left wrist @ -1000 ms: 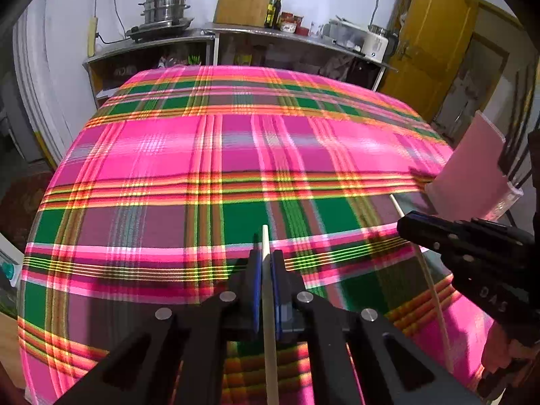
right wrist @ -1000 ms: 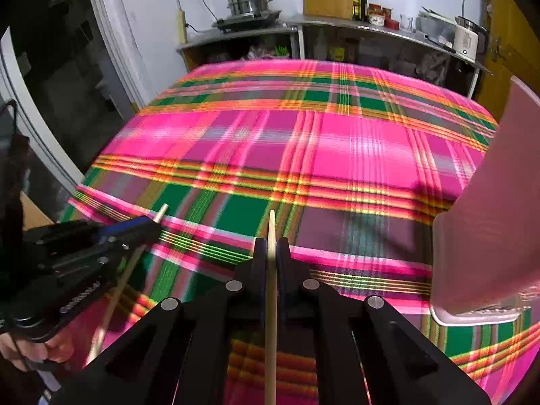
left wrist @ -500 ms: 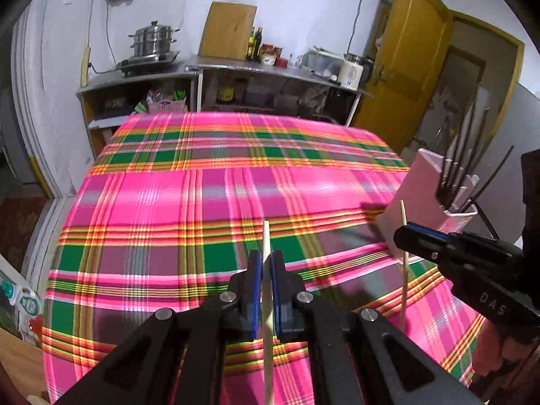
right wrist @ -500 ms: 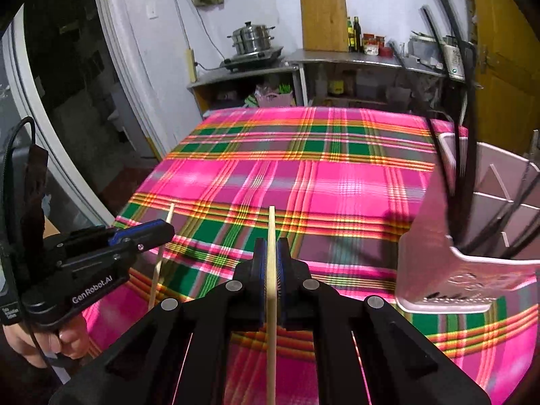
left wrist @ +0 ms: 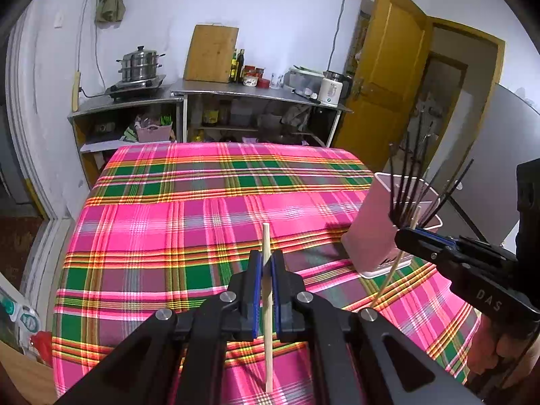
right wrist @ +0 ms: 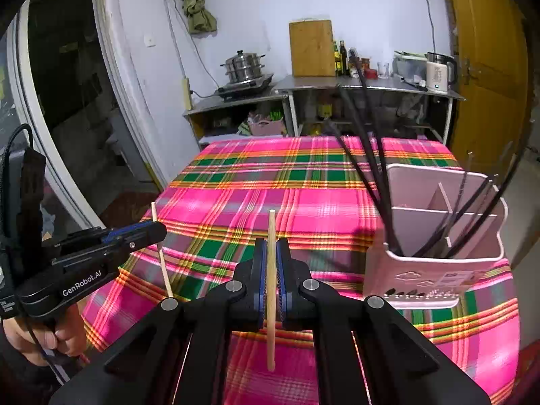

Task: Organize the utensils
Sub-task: 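Carry both wooden chopsticks upright and lower them into the pink caddy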

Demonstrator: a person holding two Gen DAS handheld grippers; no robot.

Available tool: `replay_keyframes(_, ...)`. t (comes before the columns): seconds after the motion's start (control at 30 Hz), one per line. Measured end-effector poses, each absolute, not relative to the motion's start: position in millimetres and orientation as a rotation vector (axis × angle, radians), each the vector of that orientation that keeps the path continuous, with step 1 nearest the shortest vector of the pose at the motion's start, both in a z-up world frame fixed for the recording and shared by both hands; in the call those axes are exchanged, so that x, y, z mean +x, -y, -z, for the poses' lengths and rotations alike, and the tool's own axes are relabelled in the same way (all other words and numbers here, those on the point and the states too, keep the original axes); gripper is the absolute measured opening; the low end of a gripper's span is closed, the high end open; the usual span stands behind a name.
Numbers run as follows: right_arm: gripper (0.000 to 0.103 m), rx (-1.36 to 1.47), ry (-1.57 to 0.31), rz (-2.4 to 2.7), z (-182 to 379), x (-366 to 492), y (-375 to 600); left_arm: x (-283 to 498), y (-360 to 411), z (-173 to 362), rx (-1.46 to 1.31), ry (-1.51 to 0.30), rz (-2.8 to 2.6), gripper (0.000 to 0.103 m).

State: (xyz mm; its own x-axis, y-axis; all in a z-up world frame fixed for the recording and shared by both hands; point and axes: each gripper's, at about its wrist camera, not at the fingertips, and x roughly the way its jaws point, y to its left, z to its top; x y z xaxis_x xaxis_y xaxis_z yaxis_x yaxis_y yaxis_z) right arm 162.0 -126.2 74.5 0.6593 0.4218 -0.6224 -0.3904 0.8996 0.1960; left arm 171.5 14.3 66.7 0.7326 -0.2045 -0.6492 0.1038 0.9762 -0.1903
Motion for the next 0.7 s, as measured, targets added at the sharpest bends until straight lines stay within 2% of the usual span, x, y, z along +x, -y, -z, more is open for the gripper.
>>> replay_keyframes(0.7,0.006,0.073,-0.692,-0.428,-85.9,140.5,157.4,149.5,0.3,-86.0,-0.131,-0.728,0.203,0.005)
